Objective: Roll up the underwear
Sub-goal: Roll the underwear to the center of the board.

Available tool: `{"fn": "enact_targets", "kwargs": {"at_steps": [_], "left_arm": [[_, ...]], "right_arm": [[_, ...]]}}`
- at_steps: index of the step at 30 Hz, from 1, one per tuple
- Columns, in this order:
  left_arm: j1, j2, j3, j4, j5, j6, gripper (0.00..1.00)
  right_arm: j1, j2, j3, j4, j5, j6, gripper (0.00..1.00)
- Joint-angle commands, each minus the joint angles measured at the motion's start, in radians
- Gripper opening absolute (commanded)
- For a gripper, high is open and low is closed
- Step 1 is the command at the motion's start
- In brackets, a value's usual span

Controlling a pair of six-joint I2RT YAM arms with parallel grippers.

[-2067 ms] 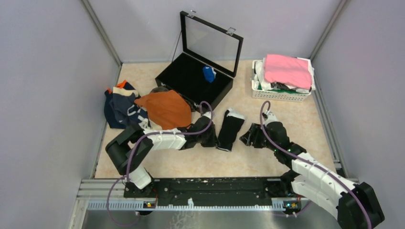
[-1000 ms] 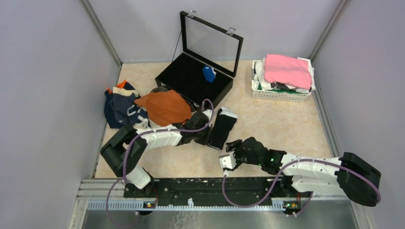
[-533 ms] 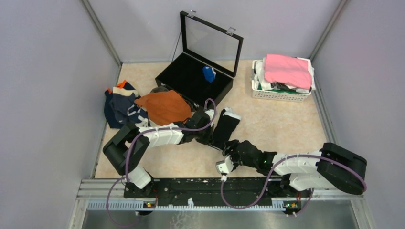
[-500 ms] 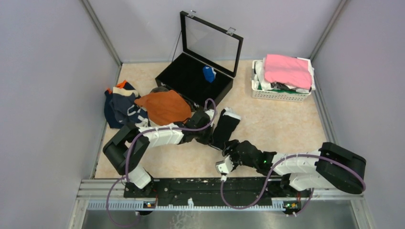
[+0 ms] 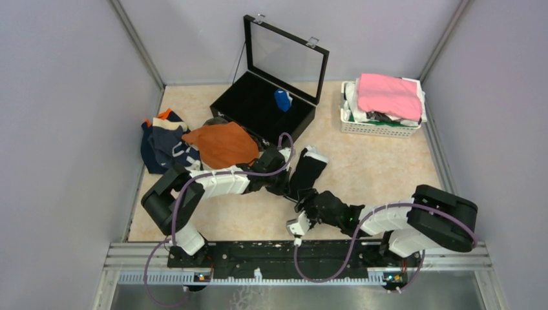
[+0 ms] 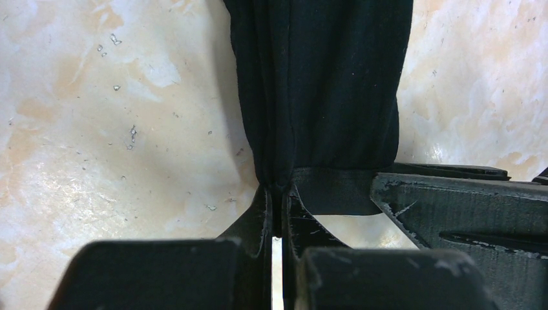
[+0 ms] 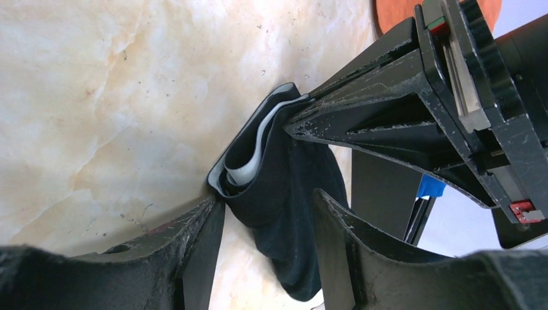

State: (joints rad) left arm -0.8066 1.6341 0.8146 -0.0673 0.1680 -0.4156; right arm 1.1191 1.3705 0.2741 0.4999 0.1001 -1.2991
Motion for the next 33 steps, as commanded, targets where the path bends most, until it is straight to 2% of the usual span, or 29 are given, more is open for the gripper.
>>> {"fn": "enact_targets", "kwargs": {"at_steps": [1, 10, 17, 18, 19, 22, 28, 33], "left_arm": [[-0.004, 0.047, -0.011, -0.077, 0.009, 0.032, 0.0], [-0.003, 0.055, -0.009, -0.077, 0.015, 0.034, 0.0], [-0.001, 0.033, -0.015, -0.096, -0.029, 0.017, 0.0], [0.0, 0.024, -0.019, -0.099, -0.037, 0.011, 0.0], [0.001, 0.013, -0.023, -0.102, -0.045, 0.005, 0.0], [0.005, -0.034, -0.039, -0.119, -0.073, -0.021, 0.12], [0.006, -0.174, -0.065, -0.168, -0.153, -0.081, 0.53], [0.006, -0.307, -0.037, -0.245, -0.296, -0.13, 0.69]], "right_arm": [[0.014, 0.052, 0.016, -0.003, -0.011, 0.0, 0.52], [0.013, 0.122, 0.007, 0.075, 0.0, 0.013, 0.42], [0.014, 0.124, -0.007, 0.155, 0.023, 0.04, 0.04], [0.013, 0.12, -0.011, 0.169, 0.026, 0.054, 0.0], [0.013, 0.115, -0.015, 0.183, 0.028, 0.066, 0.0], [0.013, 0.103, -0.034, 0.239, 0.027, 0.12, 0.0], [0.013, 0.069, -0.09, 0.345, -0.009, 0.253, 0.0], [0.013, 0.001, -0.125, 0.385, -0.044, 0.36, 0.0]]}}
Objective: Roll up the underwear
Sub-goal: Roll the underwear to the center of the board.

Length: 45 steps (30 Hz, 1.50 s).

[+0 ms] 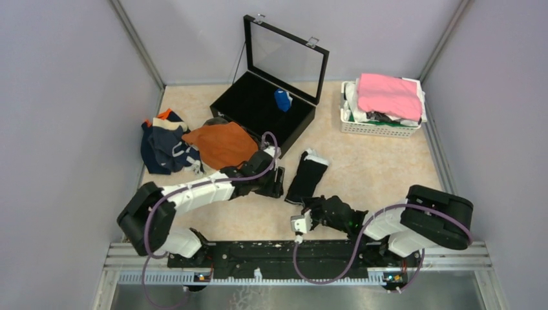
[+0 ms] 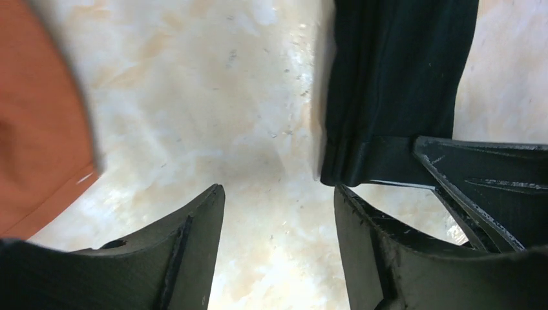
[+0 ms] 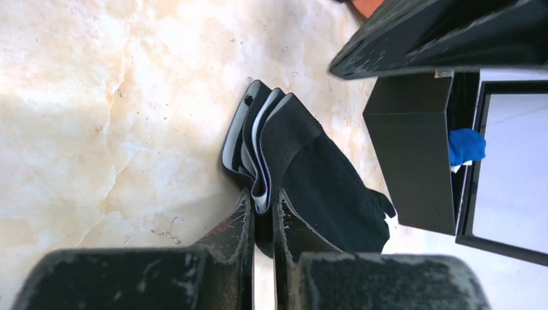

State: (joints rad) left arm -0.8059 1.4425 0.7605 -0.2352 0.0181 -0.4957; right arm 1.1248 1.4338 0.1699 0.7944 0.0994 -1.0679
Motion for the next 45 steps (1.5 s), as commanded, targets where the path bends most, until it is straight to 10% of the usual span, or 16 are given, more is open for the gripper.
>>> {"fn": "enact_targets", "kwargs": {"at_steps": [1, 6, 18, 45], "left_arm": [[0.005, -0.138, 0.027, -0.088, -0.18, -0.059, 0.7], [0.005, -0.212, 0.03, 0.039, -0.118, -0.021, 0.63], [-0.001, 0.057, 0.065, 0.405, 0.341, 0.085, 0.03], [-0.008, 0.228, 0.011, 0.42, 0.343, 0.083, 0.0]], "right_arm": [[0.007, -0.073, -0.026, 0.098, -0.046, 0.148, 0.0], [0.007, -0.112, -0.054, 0.154, -0.049, 0.244, 0.0], [0.007, -0.133, -0.127, 0.298, -0.026, 0.438, 0.0], [0.007, -0.48, -0.138, -0.16, 0.15, 1.036, 0.0]]}}
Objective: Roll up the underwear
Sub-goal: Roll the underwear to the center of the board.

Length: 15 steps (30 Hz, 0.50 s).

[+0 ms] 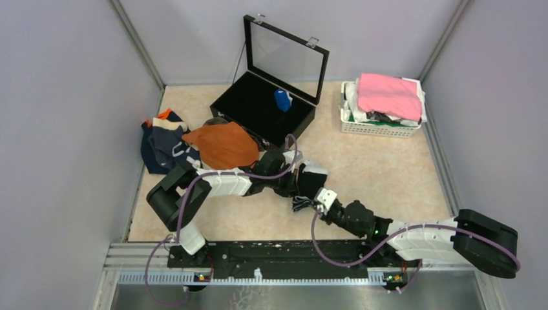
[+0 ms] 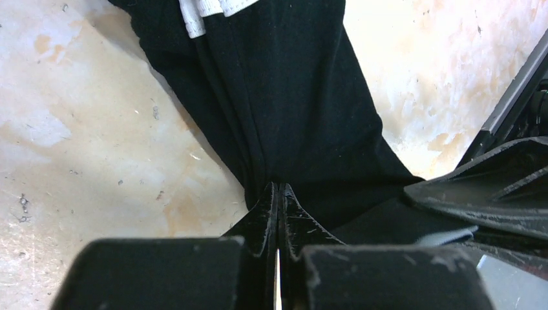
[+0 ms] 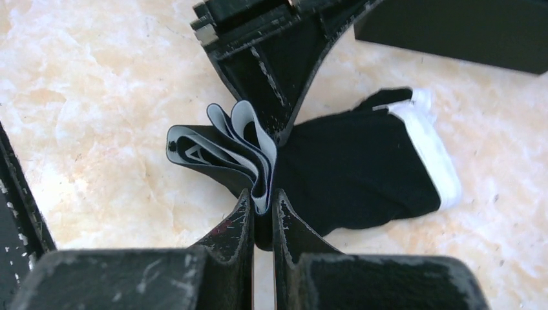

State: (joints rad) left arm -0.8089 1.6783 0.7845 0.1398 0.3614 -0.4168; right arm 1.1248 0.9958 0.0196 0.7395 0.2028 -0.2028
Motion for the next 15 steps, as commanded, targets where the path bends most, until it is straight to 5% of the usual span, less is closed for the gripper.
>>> {"fn": "enact_targets", "kwargs": {"at_steps": [1, 15], "left_arm": [[-0.004, -0.008, -0.013, 0.043, -0.002, 0.004, 0.0], [-0.004, -0.005, -0.016, 0.044, -0.005, -0.004, 0.0]], "right_arm": [[0.007, -0.054, 0.016, -0.137, 0.064, 0.207, 0.0], [0.007, 0.005, 0.082, -0.31, 0.092, 0.498, 0.0]]}}
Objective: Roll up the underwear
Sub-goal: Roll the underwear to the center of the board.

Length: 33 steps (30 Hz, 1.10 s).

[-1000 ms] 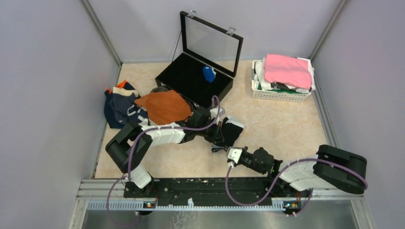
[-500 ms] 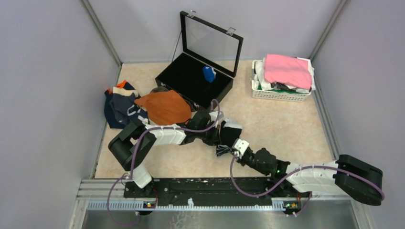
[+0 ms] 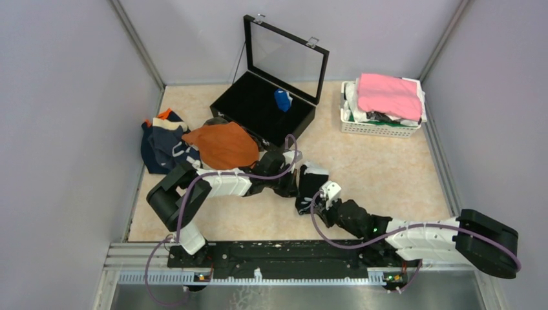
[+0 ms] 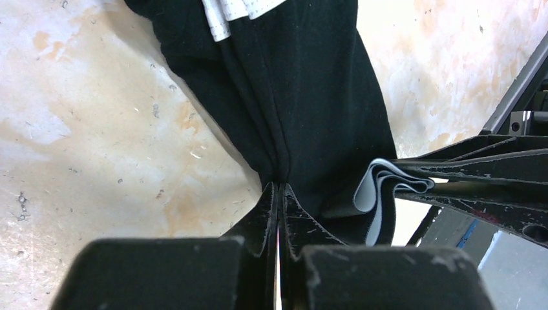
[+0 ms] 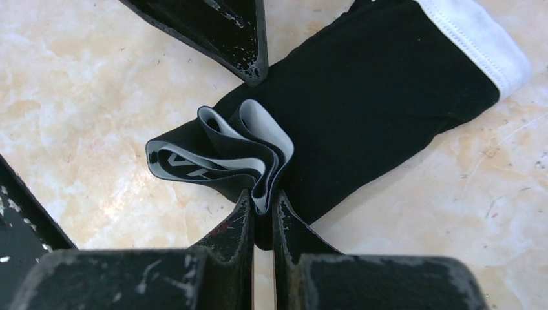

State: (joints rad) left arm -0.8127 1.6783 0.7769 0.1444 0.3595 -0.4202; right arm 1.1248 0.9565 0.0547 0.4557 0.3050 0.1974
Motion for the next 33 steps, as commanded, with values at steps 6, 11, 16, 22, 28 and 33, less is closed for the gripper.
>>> {"fn": "enact_targets", "kwargs": {"at_steps": [6, 11, 16, 22, 28, 33], "left_arm": [[-0.001, -0.014, -0.013, 0.028, -0.014, 0.003, 0.0], [0.0, -0.016, -0.012, 0.022, -0.018, 0.006, 0.0], [0.0, -0.05, -0.006, 0.01, -0.043, -0.002, 0.0], [-0.001, -0.208, -0.028, -0.013, -0.136, -0.023, 0.0], [-0.05, -0.435, -0.132, 0.068, -0.145, -0.006, 0.0], [-0.224, -0.49, -0.167, 0.07, -0.263, 0.065, 0.0]], "right_arm": [[-0.052, 0.061, 0.086, -0.127, -0.031, 0.221, 0.0], [-0.151, 0.029, 0.098, -0.203, -0.109, 0.312, 0.0], [-0.212, 0.071, 0.161, -0.297, -0.188, 0.313, 0.0], [-0.304, 0.174, 0.252, -0.402, -0.33, 0.31, 0.0], [-0.374, 0.267, 0.33, -0.499, -0.399, 0.344, 0.0], [-0.445, 0.32, 0.367, -0.538, -0.458, 0.398, 0.0]]}}
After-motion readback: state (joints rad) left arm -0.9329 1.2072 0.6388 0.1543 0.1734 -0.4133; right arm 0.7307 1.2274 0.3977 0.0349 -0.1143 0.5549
